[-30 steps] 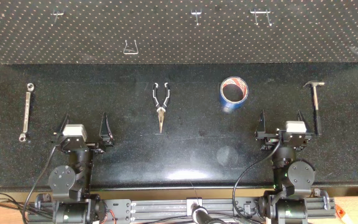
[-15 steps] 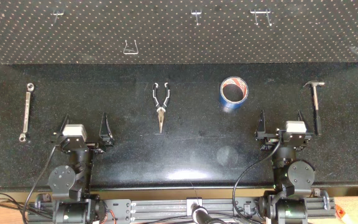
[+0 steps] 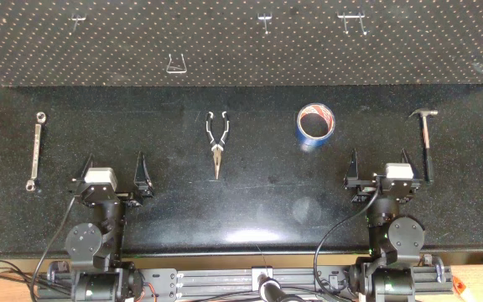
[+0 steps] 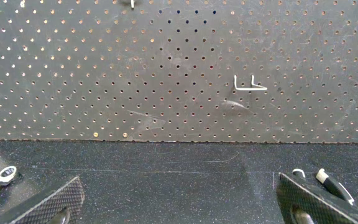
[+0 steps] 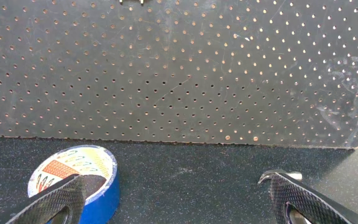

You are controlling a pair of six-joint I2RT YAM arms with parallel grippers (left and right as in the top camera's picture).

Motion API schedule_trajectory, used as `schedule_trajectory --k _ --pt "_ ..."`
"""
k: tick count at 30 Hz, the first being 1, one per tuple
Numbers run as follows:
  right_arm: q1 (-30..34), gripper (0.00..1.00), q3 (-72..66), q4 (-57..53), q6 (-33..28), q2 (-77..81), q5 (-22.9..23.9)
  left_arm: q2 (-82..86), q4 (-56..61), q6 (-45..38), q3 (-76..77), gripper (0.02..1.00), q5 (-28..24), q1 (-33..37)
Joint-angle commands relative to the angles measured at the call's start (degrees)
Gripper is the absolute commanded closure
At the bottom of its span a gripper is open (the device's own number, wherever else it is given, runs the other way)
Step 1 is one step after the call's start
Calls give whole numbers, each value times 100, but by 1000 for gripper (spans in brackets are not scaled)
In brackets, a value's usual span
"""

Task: Place Tools Onto Pegboard

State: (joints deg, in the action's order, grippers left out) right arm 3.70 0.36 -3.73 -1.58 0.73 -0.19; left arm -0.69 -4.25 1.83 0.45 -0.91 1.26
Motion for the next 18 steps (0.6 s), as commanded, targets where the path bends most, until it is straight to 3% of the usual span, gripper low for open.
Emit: schedule_trajectory --k 1,7,15,18 --pt "24 47 -11 -37 107 -68 -72 -925 411 70 195 23 42 22" --pt "24 47 -11 -35 107 -68 -72 -3198 -208 70 2304 23 87 28" --pt "24 47 -11 -37 107 -68 -72 -4656 -3178 -1056 5462 23 380 66" --pt "24 47 -11 -35 107 -68 -72 -4885 -4284 -1698 6216 23 461 509"
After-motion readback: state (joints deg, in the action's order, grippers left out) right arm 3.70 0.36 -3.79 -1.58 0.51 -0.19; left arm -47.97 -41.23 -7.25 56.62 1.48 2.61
